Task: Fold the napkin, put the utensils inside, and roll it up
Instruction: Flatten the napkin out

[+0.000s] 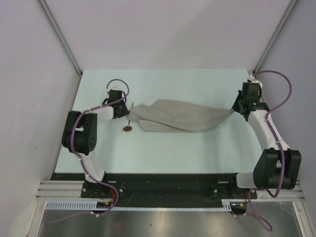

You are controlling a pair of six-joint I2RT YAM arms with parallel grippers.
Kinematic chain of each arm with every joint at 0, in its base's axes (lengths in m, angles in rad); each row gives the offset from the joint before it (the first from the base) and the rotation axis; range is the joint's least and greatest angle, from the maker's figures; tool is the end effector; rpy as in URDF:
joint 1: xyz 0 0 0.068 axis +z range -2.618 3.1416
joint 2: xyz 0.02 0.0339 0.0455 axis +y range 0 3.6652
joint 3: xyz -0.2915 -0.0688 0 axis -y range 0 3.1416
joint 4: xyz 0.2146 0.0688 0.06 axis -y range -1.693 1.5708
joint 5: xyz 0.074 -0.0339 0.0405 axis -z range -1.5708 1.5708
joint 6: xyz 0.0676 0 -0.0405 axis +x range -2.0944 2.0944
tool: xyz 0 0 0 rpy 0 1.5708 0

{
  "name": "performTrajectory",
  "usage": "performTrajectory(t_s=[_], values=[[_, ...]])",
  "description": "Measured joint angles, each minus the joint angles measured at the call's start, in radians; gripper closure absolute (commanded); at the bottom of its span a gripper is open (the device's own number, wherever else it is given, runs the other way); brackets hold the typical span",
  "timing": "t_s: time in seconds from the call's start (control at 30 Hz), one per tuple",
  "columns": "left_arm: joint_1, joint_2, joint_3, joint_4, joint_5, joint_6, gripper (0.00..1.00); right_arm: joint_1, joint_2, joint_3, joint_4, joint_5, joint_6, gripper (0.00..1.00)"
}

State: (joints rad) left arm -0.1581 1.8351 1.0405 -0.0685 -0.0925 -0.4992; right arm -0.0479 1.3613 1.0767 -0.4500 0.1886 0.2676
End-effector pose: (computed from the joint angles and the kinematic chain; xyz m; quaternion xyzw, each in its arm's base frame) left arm 0.3774 -0.0538 0.1764 -0.1748 0.9207 -0.0707 0.3416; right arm 0.2854 -0.0264 0.3018 0.1807 0.8925 -0.0412 0.4112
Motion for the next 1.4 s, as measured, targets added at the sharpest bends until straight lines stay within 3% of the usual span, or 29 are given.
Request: performTrajectory(t_s=[0.1,0.13,0.4,0.57,1.03,1.23,1.4], values=[[0.001,0.004,0.002,-0.005,0.008,0.005,0.9,0.0,-0.011,-0.01,0.005,-0.008,0.003,1.0],[0.001,0.005,0.003,-0.005,0.01,0.008,1.0,0.0,-0.015,-0.013,0.005,-0.01,0.003,1.0],[0.002,0.003,-0.013,0.045,0.1,0.026,1.0,0.0,-0.039,-0.012,0.003,-0.027,0.003,1.0],[0.002,-0.064,-0.034,0.098,0.167,-0.003,1.0,0.0,-0.037,0.085,-0.027,-0.062,0.002,1.0],[0.001,-0.622,0.076,0.212,0.175,-0.034,1.0,0.0,-0.23,0.455,-0.007,-0.066,-0.052,1.0],[0.001,-0.754,0.205,0.166,0.178,-0.035,1.0,0.0,-0.308,0.67,-0.022,-0.02,-0.088,1.0],[0.001,-0.75,0.31,0.175,0.179,-0.035,1.0,-0.002,-0.327,0.74,0.001,0.013,-0.105,1.0]])
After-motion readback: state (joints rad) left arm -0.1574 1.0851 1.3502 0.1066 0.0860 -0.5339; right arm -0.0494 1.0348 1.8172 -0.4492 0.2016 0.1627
